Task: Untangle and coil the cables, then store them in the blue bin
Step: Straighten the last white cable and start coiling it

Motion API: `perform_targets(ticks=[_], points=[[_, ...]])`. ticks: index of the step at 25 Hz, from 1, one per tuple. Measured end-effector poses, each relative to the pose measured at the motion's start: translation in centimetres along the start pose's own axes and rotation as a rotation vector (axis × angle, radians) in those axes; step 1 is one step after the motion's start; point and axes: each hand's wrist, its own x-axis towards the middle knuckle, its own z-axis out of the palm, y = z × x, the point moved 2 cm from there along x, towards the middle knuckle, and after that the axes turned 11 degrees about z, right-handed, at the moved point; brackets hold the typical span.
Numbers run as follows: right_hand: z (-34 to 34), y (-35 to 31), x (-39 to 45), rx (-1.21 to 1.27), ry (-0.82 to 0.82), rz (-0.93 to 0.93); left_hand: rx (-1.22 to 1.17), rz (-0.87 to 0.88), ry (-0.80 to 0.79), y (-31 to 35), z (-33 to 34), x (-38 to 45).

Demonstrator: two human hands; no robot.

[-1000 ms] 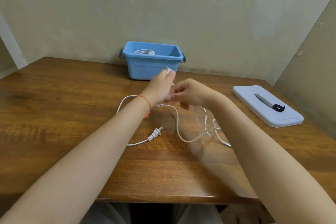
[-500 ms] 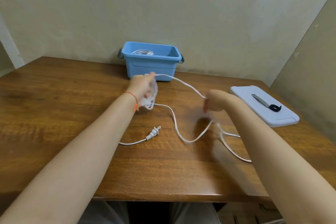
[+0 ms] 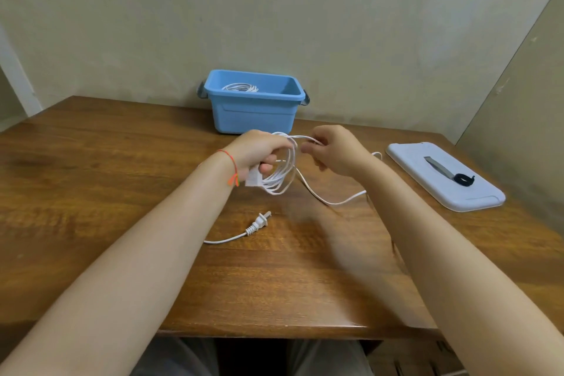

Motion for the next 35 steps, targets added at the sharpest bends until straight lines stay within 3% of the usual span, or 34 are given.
perform_targets(ticks=[2, 5, 9, 12, 15, 17, 20, 23, 27, 30, 33, 35], points=[[-0.7, 1.1, 0.0, 0.202, -0.077, 0.093, -0.216, -0.12, -0.049, -0.8, -1.4, 0.1], [-1.5, 3.1, 0.3, 0.505, -0.131, 0.161, -0.681, -0.18, 0.016, -2.1, -3.3, 0.3], [-2.3, 4.7, 1.0, 0.315, -0.047, 0.225, -1.019, -0.113, 0.184, -3.1, -4.3, 0.8], [-3.2, 6.4, 1.3, 0.348, 0.048, 0.275, -1.153, -0.053, 0.47, -3.3, -5.8, 1.2], [-3.2, 7.9, 1.5, 0.416, 0.114, 0.308, -1.087, -0.034, 0.544, -3.0, -6.1, 1.1], [-2.6, 7.6, 1.9, 0.127, 0.113, 0.336, -1.042, 0.003, 0.44, -2.4, -5.2, 1.2], [-1.1, 5.0, 1.9, -0.441, -0.044, 0.271, -0.931, 0.048, 0.298, -1.3, -3.3, 1.6], [1.0, 1.6, 0.7, -0.674, -0.222, 0.168, -0.741, 0.086, 0.259, -1.0, -1.6, 1.7], [1.7, -1.7, -1.1, -0.461, -0.486, -0.085, -0.234, 0.155, 0.2, -0.8, 0.4, 1.3], [0.1, -3.0, -1.9, -0.075, -0.5, -0.187, 0.054, 0.213, 0.101, -0.5, 1.2, 0.7], [-1.6, -2.2, -1.1, 0.332, -0.344, -0.119, -0.147, 0.119, -0.155, -1.1, 1.4, 0.4], [-1.8, -1.3, -0.5, 0.419, -0.277, -0.05, -0.342, 0.022, -0.298, -1.3, 1.5, 0.2]])
